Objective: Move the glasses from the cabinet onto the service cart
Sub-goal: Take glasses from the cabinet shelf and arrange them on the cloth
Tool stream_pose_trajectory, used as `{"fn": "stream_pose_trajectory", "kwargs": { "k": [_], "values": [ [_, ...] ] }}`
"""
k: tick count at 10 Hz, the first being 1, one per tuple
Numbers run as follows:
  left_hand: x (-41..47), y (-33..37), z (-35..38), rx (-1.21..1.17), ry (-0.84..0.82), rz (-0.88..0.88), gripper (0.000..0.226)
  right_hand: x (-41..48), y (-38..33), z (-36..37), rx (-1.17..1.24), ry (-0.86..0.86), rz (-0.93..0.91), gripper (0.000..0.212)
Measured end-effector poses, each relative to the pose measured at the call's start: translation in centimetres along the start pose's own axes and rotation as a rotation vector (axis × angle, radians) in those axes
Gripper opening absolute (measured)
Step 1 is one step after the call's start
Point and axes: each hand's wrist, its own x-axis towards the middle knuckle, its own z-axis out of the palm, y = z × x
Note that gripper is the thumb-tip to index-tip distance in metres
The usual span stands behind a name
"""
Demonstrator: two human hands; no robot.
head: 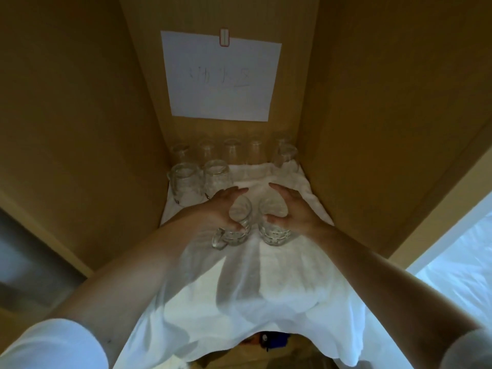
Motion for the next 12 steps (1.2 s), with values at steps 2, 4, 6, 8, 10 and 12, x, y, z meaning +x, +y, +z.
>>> {"fn": "stream_pose_trajectory", "kwargs": {
  "k": [2,4,6,8,10,12],
  "values": [
    [-2.5,-3.2,6.6,-0.861,0.402,-0.071,0.12,-3.0,1.0,2.9,0.448,0.291,0.208,0.095],
    [-3.3,-3.2,11.9,-1.097,0.463,-0.186,0.101,-4.1,1.7,5.7,0.435,0.336,0.285,0.122],
    [-2.1,-2.8,12.3,-0.733,0.576,-0.347,0.1,-4.2,2.6,9.2,0.258,0.334,0.425,0.125],
    [-1.0,-2.9,12.1,-0.768,0.631,-0.316,0.093,-4.4,2.4,9.4,0.375,0.312,0.468,0.099],
    [-1.6,-2.5,11.7,-0.79,0.691,-0.207,0.08,-5.2,2.0,7.7,0.404,0.361,0.348,0.092],
    [-3.0,-3.0,10.4,-0.772,0.649,-0.119,0.07,-4.9,2.7,5.8,0.498,0.292,0.415,0.109]
  ]
}}
